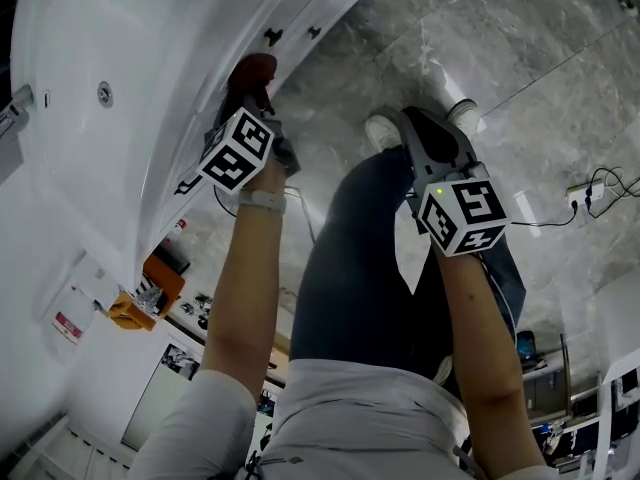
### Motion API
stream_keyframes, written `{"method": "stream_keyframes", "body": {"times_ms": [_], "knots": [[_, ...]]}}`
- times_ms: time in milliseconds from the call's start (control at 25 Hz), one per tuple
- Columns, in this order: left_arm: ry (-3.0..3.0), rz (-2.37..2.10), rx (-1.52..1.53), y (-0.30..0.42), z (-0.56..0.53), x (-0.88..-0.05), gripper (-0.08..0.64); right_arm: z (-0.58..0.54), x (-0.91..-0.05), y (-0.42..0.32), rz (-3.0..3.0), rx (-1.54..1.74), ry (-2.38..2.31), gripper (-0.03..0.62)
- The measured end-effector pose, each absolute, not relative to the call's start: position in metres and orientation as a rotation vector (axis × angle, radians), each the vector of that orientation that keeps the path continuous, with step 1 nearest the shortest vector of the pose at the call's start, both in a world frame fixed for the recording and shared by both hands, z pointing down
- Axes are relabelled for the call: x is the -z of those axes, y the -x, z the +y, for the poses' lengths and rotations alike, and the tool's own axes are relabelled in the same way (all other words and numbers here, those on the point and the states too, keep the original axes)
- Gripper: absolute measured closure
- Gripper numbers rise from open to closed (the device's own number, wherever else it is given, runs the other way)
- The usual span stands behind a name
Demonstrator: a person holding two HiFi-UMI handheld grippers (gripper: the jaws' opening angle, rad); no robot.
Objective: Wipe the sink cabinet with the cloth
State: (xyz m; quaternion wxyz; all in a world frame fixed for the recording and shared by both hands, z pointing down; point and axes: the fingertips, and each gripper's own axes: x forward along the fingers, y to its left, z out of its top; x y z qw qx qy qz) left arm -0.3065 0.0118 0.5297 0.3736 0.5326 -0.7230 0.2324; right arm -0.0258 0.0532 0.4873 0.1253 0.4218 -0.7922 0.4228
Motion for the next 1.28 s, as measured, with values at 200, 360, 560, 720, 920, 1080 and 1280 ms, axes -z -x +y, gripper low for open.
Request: {"method": "stream_keyframes", "body": {"times_ms": [200, 360, 560, 720, 920, 1080, 1280], "knots": [[-1.31, -1.828, -0.572, 0.306, 0.009, -0.557, 0.491, 0.05, -0.488, 0.027, -2.33, -1.237, -1.241, 0.554], [-1.272, -1.805, -0.576, 0.302, 0.006, -0.579, 0.491, 0.044, -0.489, 0.021, -2.342, -1.236, -1.265, 0.554], [-1.265, -1.776, -0.559, 0.296, -0.001, -0.601, 0.492, 0.026, -0.486, 0.02, -2.384, -1.222, -1.29, 0.554], [-1.225, -1.729, -0.465, 0.278, -0.014, -0.609, 0.492, 0.018, -0.487, 0.02, -2.397, -1.227, -1.296, 0.554], [-1.3, -1.702, -0.485, 0.253, -0.036, -0.616, 0.492, 0.005, -0.486, 0.02, -2.428, -1.213, -1.301, 0.554], [-1.337, -1.681, -0.48, 0.233, -0.052, -0.623, 0.492, -0.004, -0.488, 0.014, -2.434, -1.22, -1.324, 0.554], [-1.35, -1.679, -0.428, 0.204, -0.08, -0.626, 0.492, -0.013, -0.487, 0.004, -2.449, -1.206, -1.331, 0.554]]}}
